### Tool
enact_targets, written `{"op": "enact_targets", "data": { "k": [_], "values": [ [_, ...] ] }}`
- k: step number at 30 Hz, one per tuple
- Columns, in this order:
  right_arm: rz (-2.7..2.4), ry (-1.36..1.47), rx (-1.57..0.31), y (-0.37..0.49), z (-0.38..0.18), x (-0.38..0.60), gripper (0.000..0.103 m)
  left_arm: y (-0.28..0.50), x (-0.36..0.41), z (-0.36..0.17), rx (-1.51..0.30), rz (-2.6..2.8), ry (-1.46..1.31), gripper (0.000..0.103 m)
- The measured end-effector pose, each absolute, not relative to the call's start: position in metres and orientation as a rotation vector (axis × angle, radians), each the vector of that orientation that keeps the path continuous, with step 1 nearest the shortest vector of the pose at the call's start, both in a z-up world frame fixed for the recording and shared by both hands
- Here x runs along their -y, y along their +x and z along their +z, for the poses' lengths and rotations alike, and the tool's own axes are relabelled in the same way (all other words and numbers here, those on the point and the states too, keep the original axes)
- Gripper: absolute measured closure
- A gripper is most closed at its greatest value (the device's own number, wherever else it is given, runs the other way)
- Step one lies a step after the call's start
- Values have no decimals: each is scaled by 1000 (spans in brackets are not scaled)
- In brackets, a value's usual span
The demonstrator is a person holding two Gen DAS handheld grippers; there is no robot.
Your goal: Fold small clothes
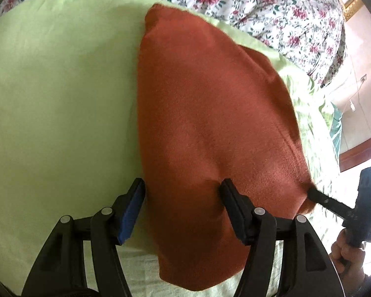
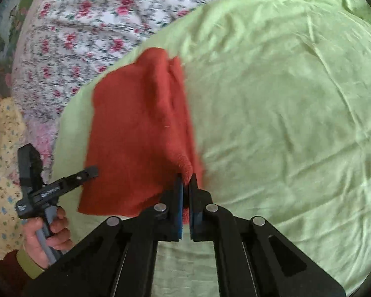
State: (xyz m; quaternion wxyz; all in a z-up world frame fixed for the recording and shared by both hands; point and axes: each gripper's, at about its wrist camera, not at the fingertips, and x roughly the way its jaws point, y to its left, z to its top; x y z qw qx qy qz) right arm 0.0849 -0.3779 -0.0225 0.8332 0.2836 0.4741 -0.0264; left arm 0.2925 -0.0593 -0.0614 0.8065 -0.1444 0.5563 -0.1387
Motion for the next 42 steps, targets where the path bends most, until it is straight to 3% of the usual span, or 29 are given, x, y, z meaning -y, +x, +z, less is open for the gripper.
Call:
{"op": "enact_targets", "data": {
  "k": [6, 8, 10, 12, 22, 23, 25, 26, 28, 29, 35, 42],
  "values": [
    [-56, 586, -1085, 92, -40, 377, 93, 293, 55, -57, -1188, -300, -321, 40],
    [-62, 602, -1049, 96, -28, 381, 80, 296, 52, -53, -1179, -303, -327, 40],
    [-54, 608, -992, 107, -14, 384, 49, 300, 50, -51, -1171, -297, -334, 40],
    [-28, 612, -956, 123, -7, 387, 44, 307, 47, -54, -1179, -282, -352, 38],
    [88, 668, -1038, 219, -54, 395, 45, 333, 41, -73, -1186, -301, -472, 36],
    [102, 680, -1041, 221, -59, 395, 47, 334, 41, -75, -1176, -312, -481, 37],
    [146, 742, -1030, 221, -69, 399, 69, 336, 43, -77, -1155, -331, -496, 50],
    [156, 777, -1037, 220, -73, 402, 73, 337, 45, -77, -1150, -334, -500, 54],
    [158, 820, -1025, 216, -75, 403, 78, 336, 45, -73, -1132, -352, -508, 76],
    [151, 815, -1017, 213, -72, 402, 78, 334, 44, -69, -1119, -367, -514, 79],
    [192, 812, -927, 201, -36, 370, 81, 311, 27, -32, -1041, -386, -521, 84],
    [332, 870, -928, 191, -24, 302, 81, 239, -60, 15, -962, -328, -530, 84]
  ]
}}
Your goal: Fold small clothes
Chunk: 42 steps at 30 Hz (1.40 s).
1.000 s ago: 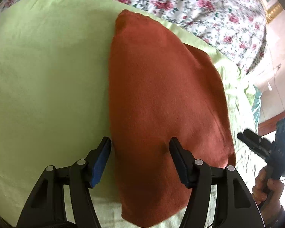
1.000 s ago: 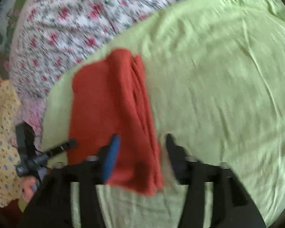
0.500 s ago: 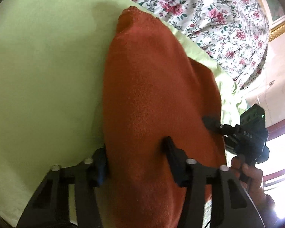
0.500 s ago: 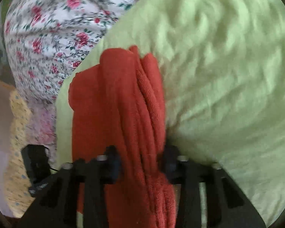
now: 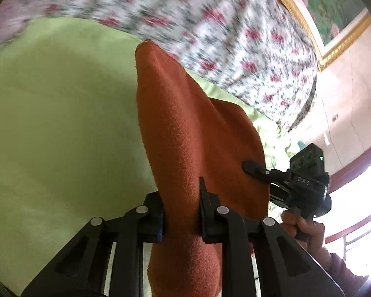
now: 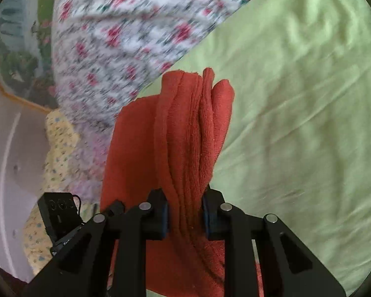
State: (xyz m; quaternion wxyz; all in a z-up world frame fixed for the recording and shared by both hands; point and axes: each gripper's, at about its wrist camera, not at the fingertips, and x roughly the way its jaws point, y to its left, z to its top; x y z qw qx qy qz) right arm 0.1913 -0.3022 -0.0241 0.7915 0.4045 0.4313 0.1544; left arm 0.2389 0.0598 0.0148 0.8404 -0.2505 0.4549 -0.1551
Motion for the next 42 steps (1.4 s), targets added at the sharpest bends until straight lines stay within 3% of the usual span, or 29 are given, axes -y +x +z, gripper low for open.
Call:
{"op": "enact_targets", "data": {
  "k": [6, 14, 22, 28, 36, 42],
  "values": [
    [475, 831, -1009, 204, -40, 219, 81, 186, -132, 14, -960, -198, -549, 84],
    [472, 723, -1105, 224, -67, 172, 81, 174, -162, -31, -1007, -68, -625, 81],
    [428, 713, -1134, 228, -90, 181, 71, 174, -169, -62, -1051, -10, -649, 58],
    [369, 636, -1120, 222, -66, 178, 63, 157, -170, -44, -1079, 11, -608, 58],
    [345, 572, -944, 207, -9, 178, 63, 117, -163, -15, -1053, 21, -528, 58],
    [324, 428, -954, 224, -1, 150, 63, 105, -151, -24, -1112, 41, -469, 60]
  ]
}}
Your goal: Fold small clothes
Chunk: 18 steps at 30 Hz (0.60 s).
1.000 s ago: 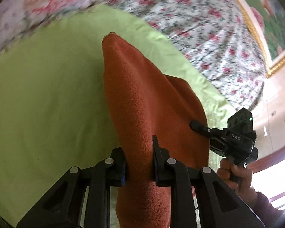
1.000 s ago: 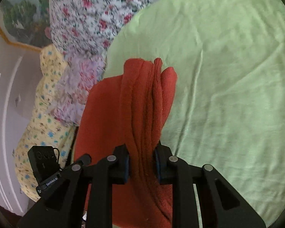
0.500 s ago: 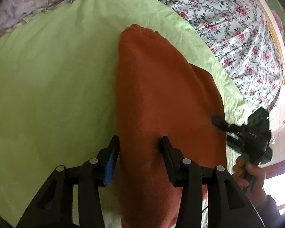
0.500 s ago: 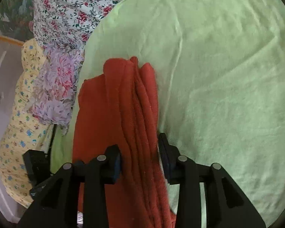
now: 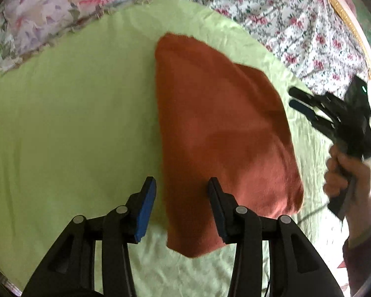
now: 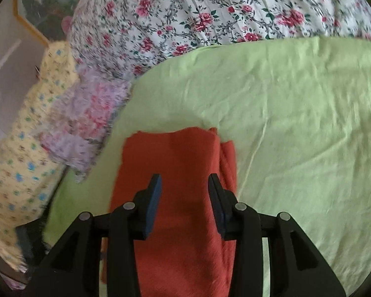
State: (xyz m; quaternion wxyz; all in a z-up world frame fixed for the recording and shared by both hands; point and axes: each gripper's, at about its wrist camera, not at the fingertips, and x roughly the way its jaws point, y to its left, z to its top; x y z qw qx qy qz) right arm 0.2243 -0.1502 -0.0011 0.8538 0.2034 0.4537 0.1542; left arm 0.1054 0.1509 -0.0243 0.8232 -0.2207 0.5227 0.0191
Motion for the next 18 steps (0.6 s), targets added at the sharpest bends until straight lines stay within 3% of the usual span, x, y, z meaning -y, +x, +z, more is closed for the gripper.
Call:
{"op": "enact_targets", "data": {
  "k": [3, 4, 5, 14, 18],
  "values": [
    [287, 404, -1019, 242, -17, 147, 66, 103, -146, -32, -1130, 40, -464, 60],
    [283, 403, -1045, 248, -24, 148, 83, 103, -144, -34, -1133, 43, -451, 60],
    [286, 397, -1067, 253, -30, 148, 90, 102, -141, -37, -1138, 45, -434, 59],
    [253, 359, -1114, 274, -60, 148, 92, 96, -140, -61, -1178, 67, -488, 56],
    [277, 451, -1100, 258, -48, 163, 81, 93, -140, -55, -1184, 57, -477, 58]
  ]
}}
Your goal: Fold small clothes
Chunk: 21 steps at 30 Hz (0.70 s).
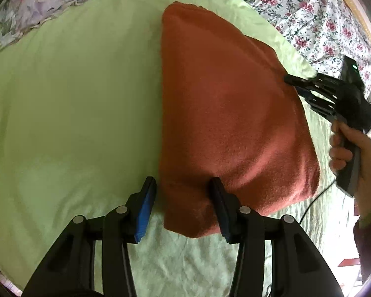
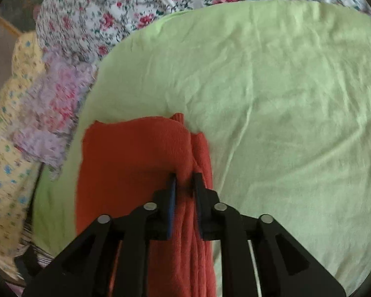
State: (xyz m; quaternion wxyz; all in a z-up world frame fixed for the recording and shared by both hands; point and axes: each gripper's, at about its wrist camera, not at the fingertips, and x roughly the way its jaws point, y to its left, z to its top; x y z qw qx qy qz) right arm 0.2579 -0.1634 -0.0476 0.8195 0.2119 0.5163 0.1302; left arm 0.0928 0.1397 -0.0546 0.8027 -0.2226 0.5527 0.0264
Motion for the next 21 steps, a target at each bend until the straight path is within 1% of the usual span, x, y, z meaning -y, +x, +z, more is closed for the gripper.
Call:
{"op": "enact_targets", "data": {
  "k": [5, 9, 14, 15, 18, 21],
  "values": [
    [281, 472, -1040, 203, -22, 176, 81, 91, -140, -53, -1194, 38, -479, 58],
    [275, 481, -1032, 145, -21, 177, 81, 84, -139, -50, -1198, 19, -464, 58],
    [259, 508, -1030, 89, -27, 170, 81, 77, -137, -52, -1212, 5, -412, 55],
    [274, 513, -1028, 83, -27, 168, 81, 76, -137, -54, -1214, 5, -403, 54],
    [300, 446, -1055, 79, -33, 154, 81, 77, -135, -58, -1211, 6, -385, 54],
    [232, 455, -1114, 90, -55, 161, 81, 78, -133, -61, -1212, 7, -369, 53]
  ]
}}
